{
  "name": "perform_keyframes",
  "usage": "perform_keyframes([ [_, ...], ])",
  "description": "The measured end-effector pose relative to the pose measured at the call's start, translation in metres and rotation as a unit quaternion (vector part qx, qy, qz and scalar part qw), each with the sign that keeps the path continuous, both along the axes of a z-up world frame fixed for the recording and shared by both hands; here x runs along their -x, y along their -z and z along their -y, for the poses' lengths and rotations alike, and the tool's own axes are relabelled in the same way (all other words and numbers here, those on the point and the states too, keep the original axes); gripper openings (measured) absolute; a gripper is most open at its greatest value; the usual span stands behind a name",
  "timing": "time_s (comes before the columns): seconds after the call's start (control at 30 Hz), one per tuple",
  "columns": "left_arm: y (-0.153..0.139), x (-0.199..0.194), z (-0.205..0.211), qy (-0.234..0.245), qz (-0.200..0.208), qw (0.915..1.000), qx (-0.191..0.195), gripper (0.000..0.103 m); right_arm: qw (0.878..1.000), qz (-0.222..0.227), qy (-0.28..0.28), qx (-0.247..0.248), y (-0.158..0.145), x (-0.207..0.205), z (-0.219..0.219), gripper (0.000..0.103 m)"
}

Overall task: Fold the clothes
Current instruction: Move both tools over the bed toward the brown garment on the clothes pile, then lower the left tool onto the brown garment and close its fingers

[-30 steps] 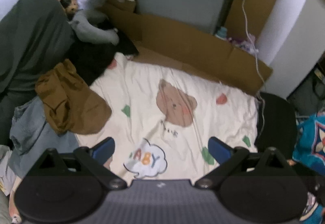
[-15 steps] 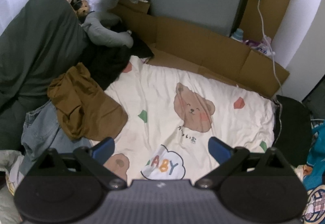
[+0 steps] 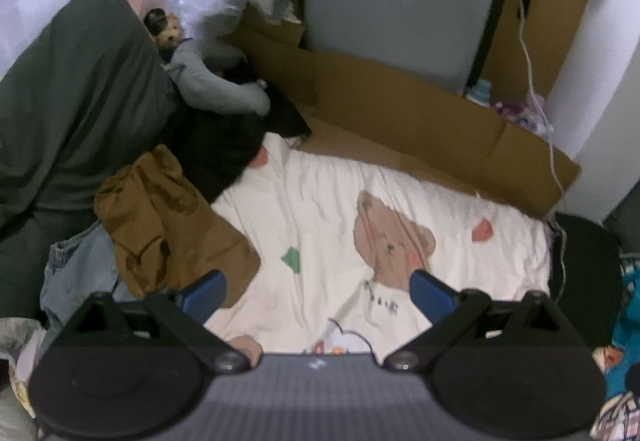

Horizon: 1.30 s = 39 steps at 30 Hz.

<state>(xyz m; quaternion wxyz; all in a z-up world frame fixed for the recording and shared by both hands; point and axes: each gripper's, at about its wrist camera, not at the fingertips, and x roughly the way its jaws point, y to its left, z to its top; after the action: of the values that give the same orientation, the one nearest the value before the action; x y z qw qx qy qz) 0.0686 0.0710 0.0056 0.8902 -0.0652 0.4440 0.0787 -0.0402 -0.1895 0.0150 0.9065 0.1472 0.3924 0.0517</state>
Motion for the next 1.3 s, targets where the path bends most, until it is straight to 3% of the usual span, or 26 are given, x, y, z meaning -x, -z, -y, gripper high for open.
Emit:
perform_keyframes([
  [0.27, 0.023, -0.024, -0.027, -0.038, -0.017, 0.9991, 0.007, 0.099, 1.000, 0.009, -0.021, 0.011, 0.022, -0.010, 0.000, 0.101],
  [0.53, 0.037, -0.040, -0.056, -0.071, 0.010, 0.9974, -0.001, 0.099, 0.999, 0.021, -0.020, 0.019, 0.050, -0.028, 0.004, 0.101],
  [0.87, 0.098, -0.065, -0.103, -0.143, -0.003, 0.9897, 0.004, 0.095, 0.998, 0.046, -0.038, 0.036, 0.083, -0.050, 0.016, 0.101],
  [1.1, 0.131, -0.080, -0.104, -0.165, -0.005, 0.9862, -0.014, 0.095, 0.996, 0.058, -0.054, 0.046, 0.108, -0.064, 0.025, 0.101],
  [1.3, 0.154, -0.081, -0.119, -0.168, -0.020, 0.9854, 0.017, 0.095, 0.995, 0.026, -0.078, 0.062, 0.144, -0.073, 0.026, 0.101],
])
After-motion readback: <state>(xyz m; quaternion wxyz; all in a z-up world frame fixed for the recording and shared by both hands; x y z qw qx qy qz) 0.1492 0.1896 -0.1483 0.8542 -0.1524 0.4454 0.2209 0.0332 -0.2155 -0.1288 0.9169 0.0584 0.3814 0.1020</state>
